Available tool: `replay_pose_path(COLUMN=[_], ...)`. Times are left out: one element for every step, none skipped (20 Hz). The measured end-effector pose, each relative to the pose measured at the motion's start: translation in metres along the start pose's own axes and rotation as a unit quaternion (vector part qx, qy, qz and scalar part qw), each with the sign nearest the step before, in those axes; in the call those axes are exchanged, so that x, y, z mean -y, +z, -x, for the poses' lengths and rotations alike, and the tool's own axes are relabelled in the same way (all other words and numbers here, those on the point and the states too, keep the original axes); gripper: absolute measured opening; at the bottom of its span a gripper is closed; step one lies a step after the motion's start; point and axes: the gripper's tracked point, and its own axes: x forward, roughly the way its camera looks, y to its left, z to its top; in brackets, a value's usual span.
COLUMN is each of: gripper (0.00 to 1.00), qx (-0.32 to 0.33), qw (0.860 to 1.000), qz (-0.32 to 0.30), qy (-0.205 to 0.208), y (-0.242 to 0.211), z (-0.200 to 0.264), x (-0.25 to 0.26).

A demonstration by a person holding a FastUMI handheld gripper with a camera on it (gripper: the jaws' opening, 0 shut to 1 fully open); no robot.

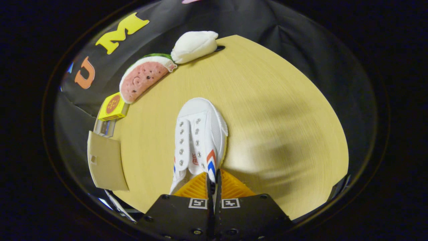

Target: Open the storage box then place both shoes into the box .Put the left shoe in first, then the right shoe, with the right side of both shoes facing outward in a uniform manner.

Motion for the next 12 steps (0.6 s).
replay_pose_path(gripper=[0.01,0.0,0.0,0.0,0.0,0.01,0.0,0.0,0.0,0.0,0.0,0.0], qx=[0.004,0.009,0.012,0.014,0.016,0.019,0.023,0.027,0.03,0.033,0.034,0.036], qw=[1.0,1.0,1.0,1.0,1.0,0.999,0.999,0.999,0.998,0.998,0.998,0.997], qz=[0.003,0.008,0.011,0.011,0.012,0.014,0.018,0.023,0.026,0.029,0.032,0.034], qy=[0.003,0.006,0.009,0.013,0.018,0.023,0.028,0.034,0.041,0.046,0.051,0.055], y=[0.0,0.0,0.0,-0.001,-0.001,-0.001,-0.001,-0.001,-0.002,-0.005,-0.007,-0.01], z=[0.003,0.005,0.009,0.013,0.018,0.023,0.027,0.032,0.037,0.042,0.048,0.053], x=[-0.005,-0.009,-0.015,-0.023,-0.031,-0.04,-0.05,-0.063,-0.075,-0.088,-0.101,-0.116])
